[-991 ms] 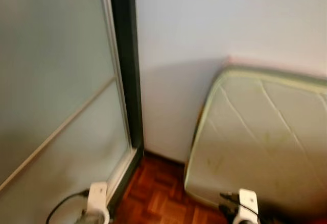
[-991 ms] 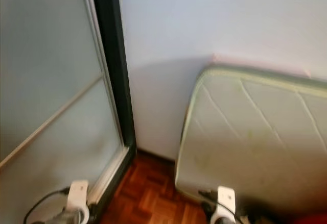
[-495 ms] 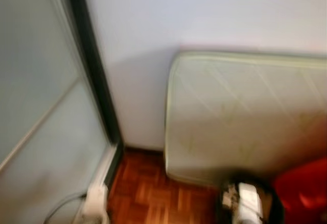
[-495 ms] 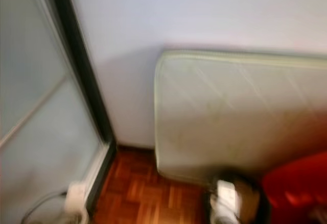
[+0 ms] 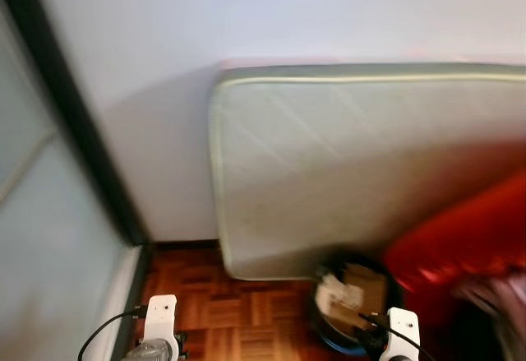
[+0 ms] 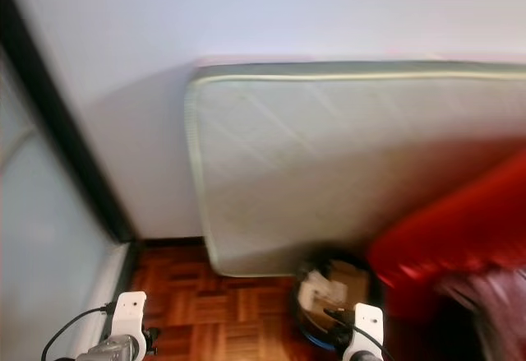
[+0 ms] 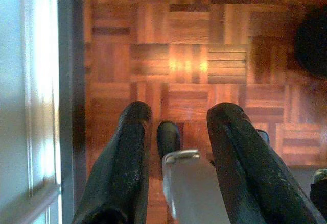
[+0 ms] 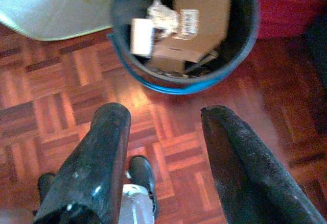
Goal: Clean up the room
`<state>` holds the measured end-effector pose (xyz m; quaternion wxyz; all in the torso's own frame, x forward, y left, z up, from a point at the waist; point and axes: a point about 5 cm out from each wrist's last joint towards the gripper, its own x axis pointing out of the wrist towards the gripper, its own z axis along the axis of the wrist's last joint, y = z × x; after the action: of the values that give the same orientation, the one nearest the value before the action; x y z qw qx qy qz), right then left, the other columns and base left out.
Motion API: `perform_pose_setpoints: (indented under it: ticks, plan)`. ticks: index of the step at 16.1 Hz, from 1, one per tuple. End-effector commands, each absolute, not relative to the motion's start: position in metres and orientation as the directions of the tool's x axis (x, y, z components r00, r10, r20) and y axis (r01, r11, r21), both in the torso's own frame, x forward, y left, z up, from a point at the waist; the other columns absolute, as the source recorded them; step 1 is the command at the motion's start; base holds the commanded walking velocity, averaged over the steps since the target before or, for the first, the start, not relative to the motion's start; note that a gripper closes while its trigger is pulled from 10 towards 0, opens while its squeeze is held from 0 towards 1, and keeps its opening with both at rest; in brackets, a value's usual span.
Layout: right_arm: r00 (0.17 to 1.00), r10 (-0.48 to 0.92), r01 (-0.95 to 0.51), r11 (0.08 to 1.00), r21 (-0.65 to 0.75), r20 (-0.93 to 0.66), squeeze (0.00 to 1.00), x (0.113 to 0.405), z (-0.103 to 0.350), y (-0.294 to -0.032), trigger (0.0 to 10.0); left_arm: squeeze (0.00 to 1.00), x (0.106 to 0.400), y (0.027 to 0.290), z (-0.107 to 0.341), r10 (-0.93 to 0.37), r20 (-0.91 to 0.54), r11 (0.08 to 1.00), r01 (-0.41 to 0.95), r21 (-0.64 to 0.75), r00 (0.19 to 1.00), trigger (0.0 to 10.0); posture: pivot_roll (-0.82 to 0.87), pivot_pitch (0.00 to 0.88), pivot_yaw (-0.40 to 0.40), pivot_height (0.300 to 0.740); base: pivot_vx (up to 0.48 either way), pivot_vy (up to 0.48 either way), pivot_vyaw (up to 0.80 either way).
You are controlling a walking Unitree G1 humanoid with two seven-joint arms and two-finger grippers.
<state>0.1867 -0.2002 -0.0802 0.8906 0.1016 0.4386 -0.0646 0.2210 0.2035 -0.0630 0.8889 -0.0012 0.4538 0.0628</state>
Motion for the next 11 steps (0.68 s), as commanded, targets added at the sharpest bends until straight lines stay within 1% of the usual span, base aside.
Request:
perform_pose_setpoints:
  ticks: [1,3,5,6,11]
  plan:
    - [0.6,-0.029,0.205,0.972,0.118,-0.799,0.0,0.1863,-0.0804,-0.2009,10.0,0.0,0.2186,0.2046,-0.0644,0.118,-0.818,0.991,-0.115,0.064,0.563,10.0,0.01,0.0,-0.057,0.74,0.0,0.0,-0.78]
    - [0.601,-0.027,0.203,0.972,0.12,-0.799,0.0,0.1865,-0.0804,-0.2003,10.0,0.0,0.2198,0.2063,-0.0634,0.132,-0.813,0.991,-0.091,0.097,0.568,10.0,0.01,0.0,-0.055,0.74,0.0,0.0,-0.78]
    - [0.6,-0.025,0.201,0.972,0.12,-0.8,0.0,0.1869,-0.0803,-0.1999,10.0,0.0,0.2198,0.2068,-0.0633,0.133,-0.816,0.991,-0.092,0.098,0.563,10.0,0.01,0.0,-0.052,0.74,0.0,-0.48,-0.78]
    - [0.599,-0.024,0.201,0.972,0.121,-0.8,0.0,0.1869,-0.0803,-0.1998,10.0,0.0,0.2195,0.2067,-0.0635,0.136,-0.815,0.99,-0.11,0.089,0.564,10.0,0.01,0.0,-0.052,0.74,0.0,0.0,-0.78]
    - [0.601,-0.021,0.192,0.974,0.12,-0.799,0.0,0.1878,-0.0799,-0.1998,10.0,0.0,0.2205,0.2071,-0.0629,0.135,-0.816,0.991,-0.092,0.1,0.563,10.0,0.0,0.0,-0.049,0.74,0.0,0.0,-0.78]
